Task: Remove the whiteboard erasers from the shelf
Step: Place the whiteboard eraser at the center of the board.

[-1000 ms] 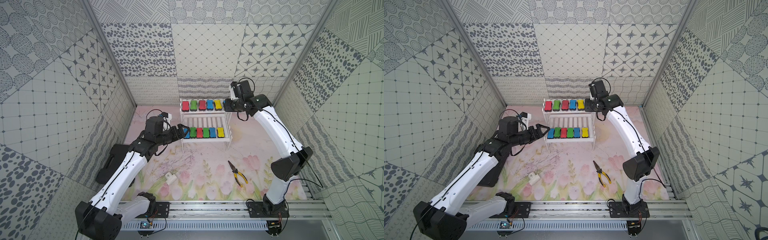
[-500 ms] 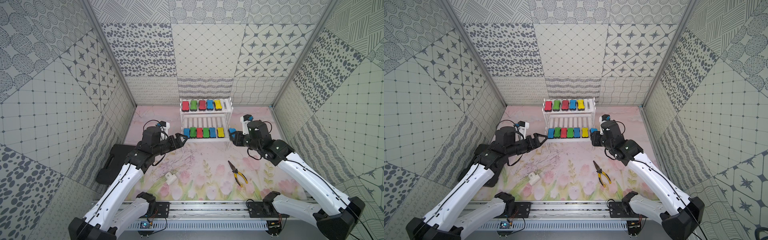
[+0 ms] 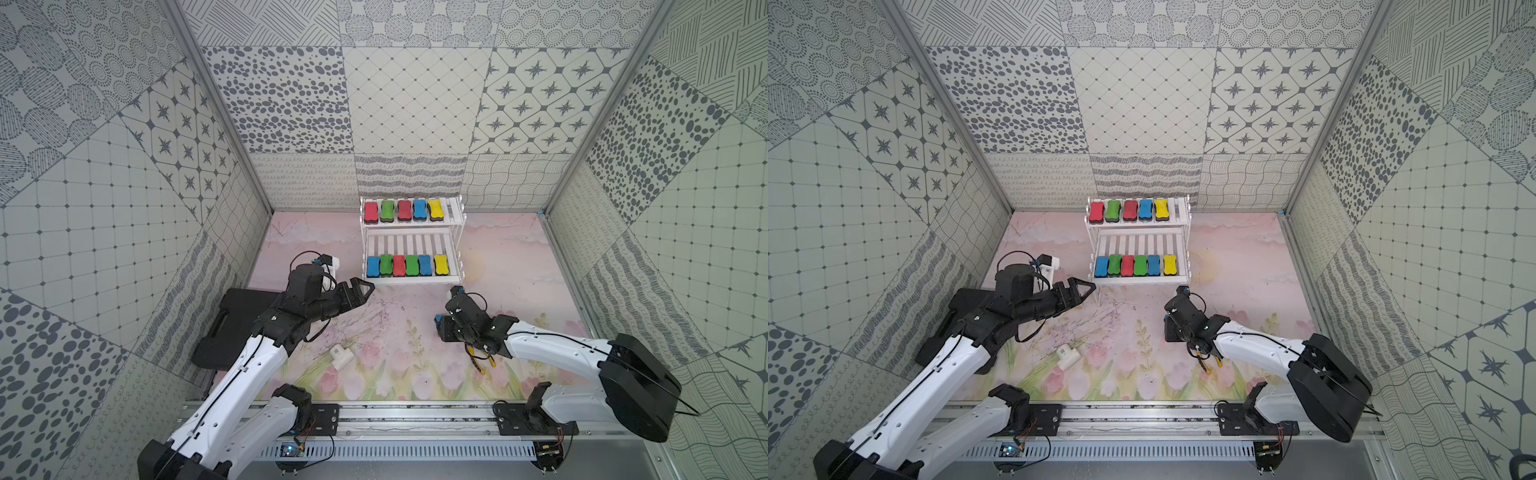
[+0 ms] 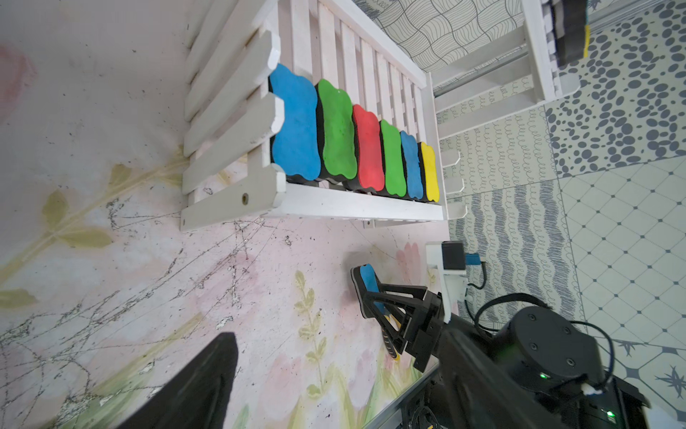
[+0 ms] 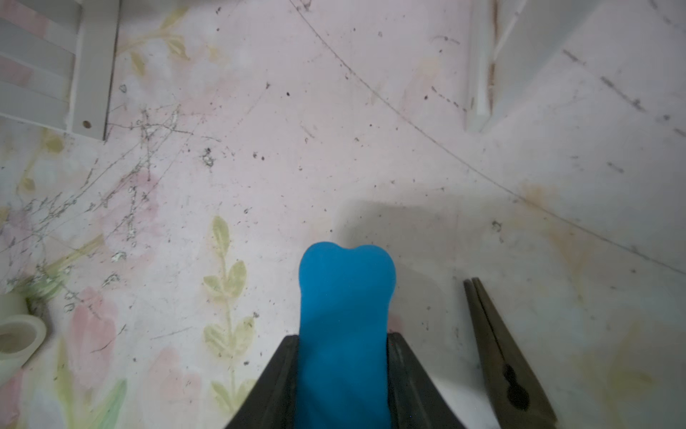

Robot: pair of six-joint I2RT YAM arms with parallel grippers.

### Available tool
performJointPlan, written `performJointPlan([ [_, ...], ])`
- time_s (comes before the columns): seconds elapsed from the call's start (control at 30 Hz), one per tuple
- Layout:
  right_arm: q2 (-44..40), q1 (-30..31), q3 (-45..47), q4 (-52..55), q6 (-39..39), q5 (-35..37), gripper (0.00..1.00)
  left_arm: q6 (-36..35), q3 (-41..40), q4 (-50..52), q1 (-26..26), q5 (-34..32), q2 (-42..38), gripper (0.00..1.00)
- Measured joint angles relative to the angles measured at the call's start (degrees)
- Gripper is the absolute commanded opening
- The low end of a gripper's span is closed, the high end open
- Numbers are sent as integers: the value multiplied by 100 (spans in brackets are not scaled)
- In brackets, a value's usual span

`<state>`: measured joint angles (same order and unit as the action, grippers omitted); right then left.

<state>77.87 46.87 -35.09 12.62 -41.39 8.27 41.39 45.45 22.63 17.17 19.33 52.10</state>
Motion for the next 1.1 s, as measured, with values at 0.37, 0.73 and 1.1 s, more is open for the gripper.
performJointPlan([
  [0.37,382,17,0,-374,-260,321,53,42,-11,0,0,4,61,89],
  [0.73,-326,192,-114,409,-271,439,57,42,26,2,0,35,90,90],
  [1.1,-1401,-83,-2586,1849,688,597,56,59,33,-9,83,146,83,90],
])
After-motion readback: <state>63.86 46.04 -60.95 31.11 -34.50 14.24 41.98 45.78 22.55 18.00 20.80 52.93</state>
